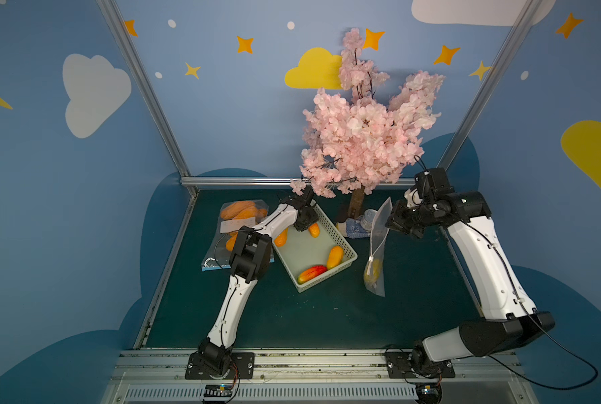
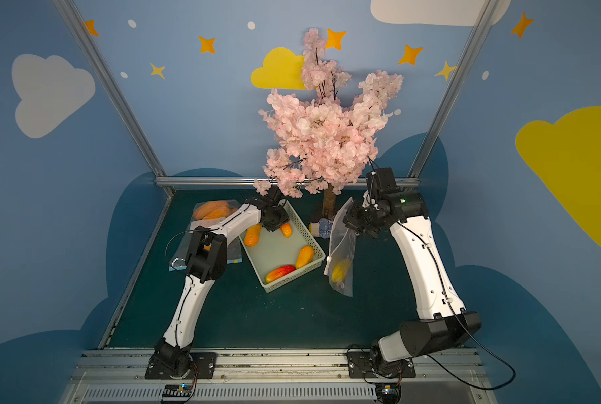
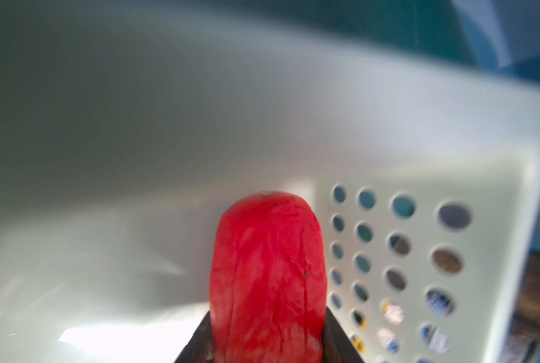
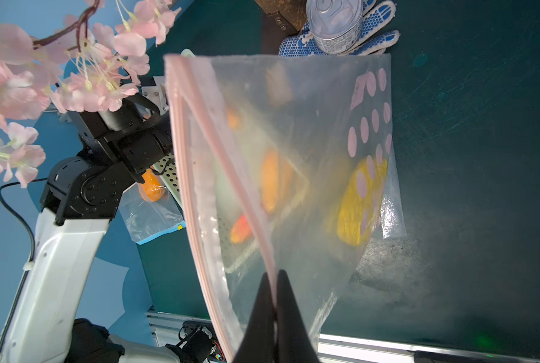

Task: Place the mango in a zip-top bag and seal the zipper
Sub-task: Pick up the mango from the basket.

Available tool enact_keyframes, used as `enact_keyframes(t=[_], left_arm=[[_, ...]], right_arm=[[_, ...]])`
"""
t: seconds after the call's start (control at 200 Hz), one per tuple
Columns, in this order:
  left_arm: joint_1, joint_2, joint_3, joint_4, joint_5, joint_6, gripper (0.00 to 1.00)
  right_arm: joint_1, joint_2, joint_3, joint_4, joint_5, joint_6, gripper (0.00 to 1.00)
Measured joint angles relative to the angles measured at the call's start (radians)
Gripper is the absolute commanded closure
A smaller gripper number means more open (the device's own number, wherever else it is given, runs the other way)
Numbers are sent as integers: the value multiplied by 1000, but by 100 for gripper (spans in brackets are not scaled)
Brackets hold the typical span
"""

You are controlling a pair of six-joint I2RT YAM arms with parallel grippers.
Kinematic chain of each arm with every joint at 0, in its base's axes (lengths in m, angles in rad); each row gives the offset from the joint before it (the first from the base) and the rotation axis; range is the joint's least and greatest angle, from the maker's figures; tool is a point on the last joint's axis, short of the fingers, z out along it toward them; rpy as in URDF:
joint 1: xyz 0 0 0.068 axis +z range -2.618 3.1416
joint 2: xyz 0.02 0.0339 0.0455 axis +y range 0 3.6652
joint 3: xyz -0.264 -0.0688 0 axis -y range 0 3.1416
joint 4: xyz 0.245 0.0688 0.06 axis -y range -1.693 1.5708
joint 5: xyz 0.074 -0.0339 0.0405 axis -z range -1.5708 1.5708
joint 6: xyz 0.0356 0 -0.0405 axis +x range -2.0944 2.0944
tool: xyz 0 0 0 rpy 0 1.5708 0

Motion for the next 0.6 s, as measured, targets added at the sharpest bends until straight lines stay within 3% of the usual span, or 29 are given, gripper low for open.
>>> enact_keyframes(t=[0.19, 0.395, 0.501, 0.601], left_arm=[[-17, -237, -324, 55, -22, 0, 69], [-127, -713, -707, 285, -12, 27, 70], [-211, -881, -766, 455, 62, 69, 72], [-254, -924, -751, 595, 128, 97, 71]], right_arm=[[0, 0, -10, 4, -2, 0, 100], [0, 4, -10, 6, -14, -3, 100], [0, 10, -10, 6, -23, -6, 100], [-1, 13, -10, 6, -28, -16, 100]])
